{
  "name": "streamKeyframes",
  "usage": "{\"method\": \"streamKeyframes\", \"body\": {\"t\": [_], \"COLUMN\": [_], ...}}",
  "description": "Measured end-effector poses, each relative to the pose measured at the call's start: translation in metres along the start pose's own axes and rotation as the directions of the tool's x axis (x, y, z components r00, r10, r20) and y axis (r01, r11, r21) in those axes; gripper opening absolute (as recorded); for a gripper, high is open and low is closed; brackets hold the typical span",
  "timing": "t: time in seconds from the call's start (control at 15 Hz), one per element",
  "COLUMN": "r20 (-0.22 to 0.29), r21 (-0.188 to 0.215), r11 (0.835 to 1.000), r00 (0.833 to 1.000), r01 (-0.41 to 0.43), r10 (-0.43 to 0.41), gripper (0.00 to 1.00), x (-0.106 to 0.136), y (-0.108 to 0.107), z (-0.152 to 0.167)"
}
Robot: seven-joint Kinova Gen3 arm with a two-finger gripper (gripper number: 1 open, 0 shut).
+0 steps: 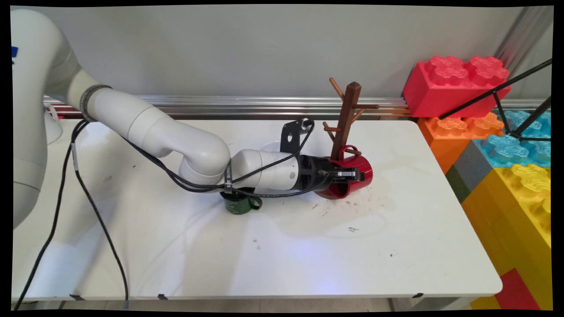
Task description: Place the picked object on the table
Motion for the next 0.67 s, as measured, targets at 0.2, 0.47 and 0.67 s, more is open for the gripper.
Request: {"method": "streamKeyframes", "body": {"t": [0.2, 0.47, 0.67], "r20": [0.004, 0.002, -0.005], "r21": [0.006, -0.001, -0.013], "r11": [1.0, 1.0, 1.0], "r00": [1.0, 1.0, 1.0], "r01": [0.002, 0.001, -0.003], "r10": [-0.002, -0.001, 0.002], "gripper": [0.0, 0.0, 0.0], "x": [0.0, 0.001, 0.003], "y": [-0.001, 0.0, 0.003], "z": [-0.005, -0.013, -0.018]}}
